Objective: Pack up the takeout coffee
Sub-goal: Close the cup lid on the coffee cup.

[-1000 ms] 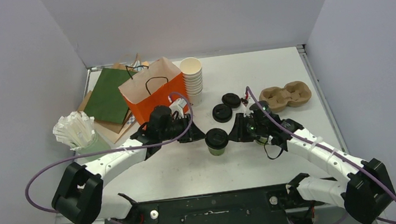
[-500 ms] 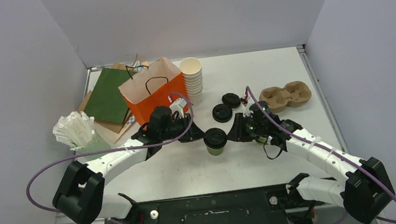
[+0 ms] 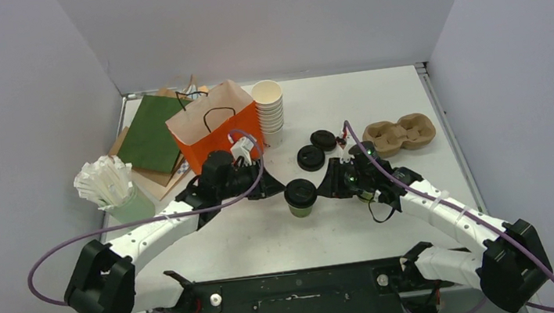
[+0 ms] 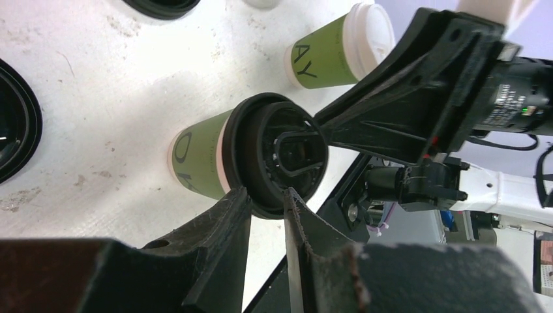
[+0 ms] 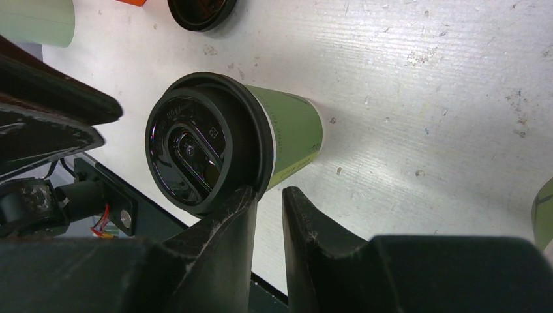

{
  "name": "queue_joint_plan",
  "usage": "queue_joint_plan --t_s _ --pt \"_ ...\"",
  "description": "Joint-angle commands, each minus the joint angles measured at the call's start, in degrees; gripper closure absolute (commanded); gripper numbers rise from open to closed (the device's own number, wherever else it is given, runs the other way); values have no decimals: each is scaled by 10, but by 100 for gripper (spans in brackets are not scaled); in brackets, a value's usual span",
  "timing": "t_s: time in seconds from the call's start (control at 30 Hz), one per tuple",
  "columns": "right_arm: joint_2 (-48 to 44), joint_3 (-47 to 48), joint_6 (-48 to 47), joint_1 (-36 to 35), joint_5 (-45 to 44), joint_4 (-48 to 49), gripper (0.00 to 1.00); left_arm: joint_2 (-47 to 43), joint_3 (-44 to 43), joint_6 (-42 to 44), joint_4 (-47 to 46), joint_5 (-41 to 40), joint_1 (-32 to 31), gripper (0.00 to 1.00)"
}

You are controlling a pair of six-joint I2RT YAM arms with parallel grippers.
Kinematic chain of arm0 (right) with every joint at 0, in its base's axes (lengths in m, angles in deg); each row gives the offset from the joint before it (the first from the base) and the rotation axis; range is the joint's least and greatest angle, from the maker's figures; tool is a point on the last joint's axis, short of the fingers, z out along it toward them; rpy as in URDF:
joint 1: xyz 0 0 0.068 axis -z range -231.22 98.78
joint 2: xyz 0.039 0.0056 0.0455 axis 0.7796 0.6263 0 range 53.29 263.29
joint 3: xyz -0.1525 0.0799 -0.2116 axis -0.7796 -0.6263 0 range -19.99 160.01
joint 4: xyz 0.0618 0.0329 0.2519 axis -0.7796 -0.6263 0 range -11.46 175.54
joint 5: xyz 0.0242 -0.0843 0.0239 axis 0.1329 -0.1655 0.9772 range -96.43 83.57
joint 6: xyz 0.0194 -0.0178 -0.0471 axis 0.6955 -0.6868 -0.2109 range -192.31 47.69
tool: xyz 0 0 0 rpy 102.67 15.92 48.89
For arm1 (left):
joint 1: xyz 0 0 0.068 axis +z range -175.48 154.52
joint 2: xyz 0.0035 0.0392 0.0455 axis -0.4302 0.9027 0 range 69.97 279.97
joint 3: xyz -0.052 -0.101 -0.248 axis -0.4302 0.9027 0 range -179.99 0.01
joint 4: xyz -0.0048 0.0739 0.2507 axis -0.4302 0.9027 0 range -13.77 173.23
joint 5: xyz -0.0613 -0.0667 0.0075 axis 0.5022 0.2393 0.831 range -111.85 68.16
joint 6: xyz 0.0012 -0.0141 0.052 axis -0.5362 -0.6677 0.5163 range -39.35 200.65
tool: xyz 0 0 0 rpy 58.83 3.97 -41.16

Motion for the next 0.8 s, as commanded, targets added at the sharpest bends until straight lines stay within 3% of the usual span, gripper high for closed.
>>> queue_joint_plan --t_s 0.0,0.77 --pt "2 -2 -4 2 -1 7 78 -42 -12 3 8 -12 6 76" --pt "-1 9 -9 2 0 -2 78 -19 24 -13 -21 -4 25 71"
